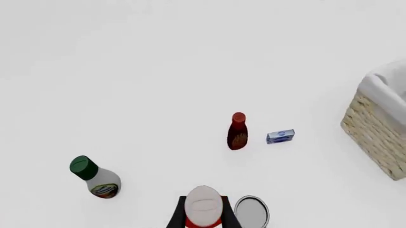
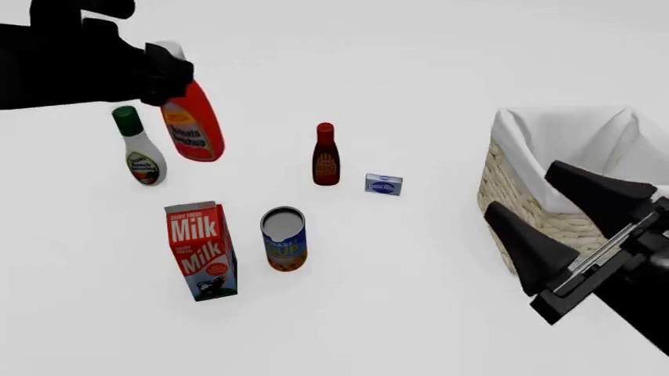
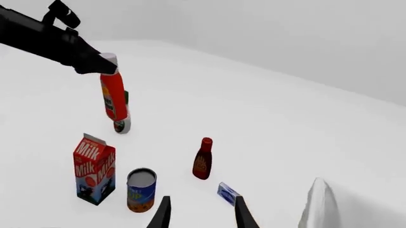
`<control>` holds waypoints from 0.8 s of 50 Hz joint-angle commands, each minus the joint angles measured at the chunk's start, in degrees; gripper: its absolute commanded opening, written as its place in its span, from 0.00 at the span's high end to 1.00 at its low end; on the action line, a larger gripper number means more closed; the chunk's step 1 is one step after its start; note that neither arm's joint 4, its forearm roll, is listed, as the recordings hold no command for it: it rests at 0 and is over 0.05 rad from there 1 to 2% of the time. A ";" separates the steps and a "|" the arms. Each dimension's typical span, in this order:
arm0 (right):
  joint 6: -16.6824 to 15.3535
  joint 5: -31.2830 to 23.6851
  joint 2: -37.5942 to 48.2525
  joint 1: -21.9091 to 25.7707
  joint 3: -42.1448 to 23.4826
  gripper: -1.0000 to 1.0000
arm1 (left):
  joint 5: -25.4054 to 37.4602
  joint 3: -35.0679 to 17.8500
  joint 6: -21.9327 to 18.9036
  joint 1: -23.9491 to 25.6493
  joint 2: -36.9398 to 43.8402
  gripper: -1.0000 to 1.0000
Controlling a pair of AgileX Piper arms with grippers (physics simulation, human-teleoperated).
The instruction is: Pick the ketchup and place it in the basket.
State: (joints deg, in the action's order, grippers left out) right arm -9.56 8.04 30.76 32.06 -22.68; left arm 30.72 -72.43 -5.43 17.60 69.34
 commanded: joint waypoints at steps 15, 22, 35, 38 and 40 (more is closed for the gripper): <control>-0.91 -0.36 13.80 9.11 -9.76 0.00 | 6.37 -1.11 0.27 8.56 -7.04 1.00; -1.02 -1.23 17.09 11.20 -12.26 0.00 | 6.90 -0.77 0.48 10.79 -7.32 1.00; -2.80 -4.77 23.15 15.06 -19.73 0.00 | 6.25 -0.13 0.92 12.92 -7.10 1.00; -2.90 -5.45 24.20 15.56 -20.94 0.00 | 6.06 0.02 0.91 13.25 -6.95 1.00; -2.84 -6.15 24.75 16.16 -21.92 0.00 | 5.78 0.31 0.99 13.63 -6.86 1.00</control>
State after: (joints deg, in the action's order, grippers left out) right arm -11.96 4.21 51.78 45.65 -40.13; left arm 37.05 -72.47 -3.93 29.60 62.50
